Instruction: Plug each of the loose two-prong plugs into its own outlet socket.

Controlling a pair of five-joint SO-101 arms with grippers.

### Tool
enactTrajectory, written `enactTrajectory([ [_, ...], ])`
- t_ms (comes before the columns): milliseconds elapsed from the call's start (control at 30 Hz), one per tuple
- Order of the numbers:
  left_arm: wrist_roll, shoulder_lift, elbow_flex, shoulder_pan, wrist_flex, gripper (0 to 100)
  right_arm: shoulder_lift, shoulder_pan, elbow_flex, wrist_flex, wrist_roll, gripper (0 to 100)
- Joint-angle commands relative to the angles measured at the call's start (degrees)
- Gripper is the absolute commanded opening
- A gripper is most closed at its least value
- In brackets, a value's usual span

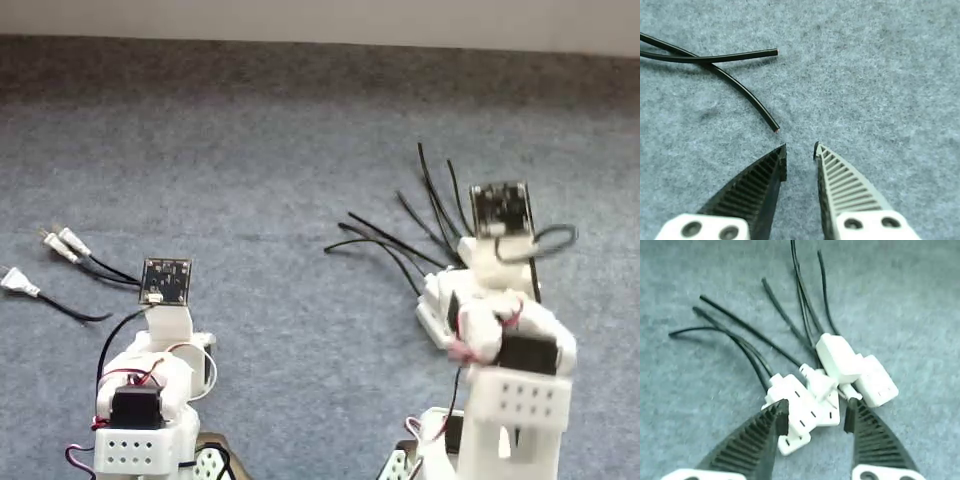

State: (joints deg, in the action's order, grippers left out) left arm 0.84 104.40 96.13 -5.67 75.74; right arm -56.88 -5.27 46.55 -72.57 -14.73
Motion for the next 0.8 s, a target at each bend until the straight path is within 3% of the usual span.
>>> enactTrajectory([
  [0,0.26,0.31,1.01,0.48,0.18,11,17.19,2.59,-16.04,-9.71,0.88,20.1],
  [167,0.26,0.31,1.01,0.48,0.18,11,35.56,6.2,-30.11,-20.7,-4.84,20.1],
  [300,0.26,0.31,1.01,0.48,0.18,11,45.67,6.37,-36.18,-23.52,-9.76,20.1],
  [533,0.26,0.31,1.01,0.48,0.18,11,52.7,6.37,-36.7,-23.96,-18.46,20.1],
  [767,0.26,0.31,1.01,0.48,0.18,11,57.1,6.37,-36.62,-23.43,-19.96,20.1],
])
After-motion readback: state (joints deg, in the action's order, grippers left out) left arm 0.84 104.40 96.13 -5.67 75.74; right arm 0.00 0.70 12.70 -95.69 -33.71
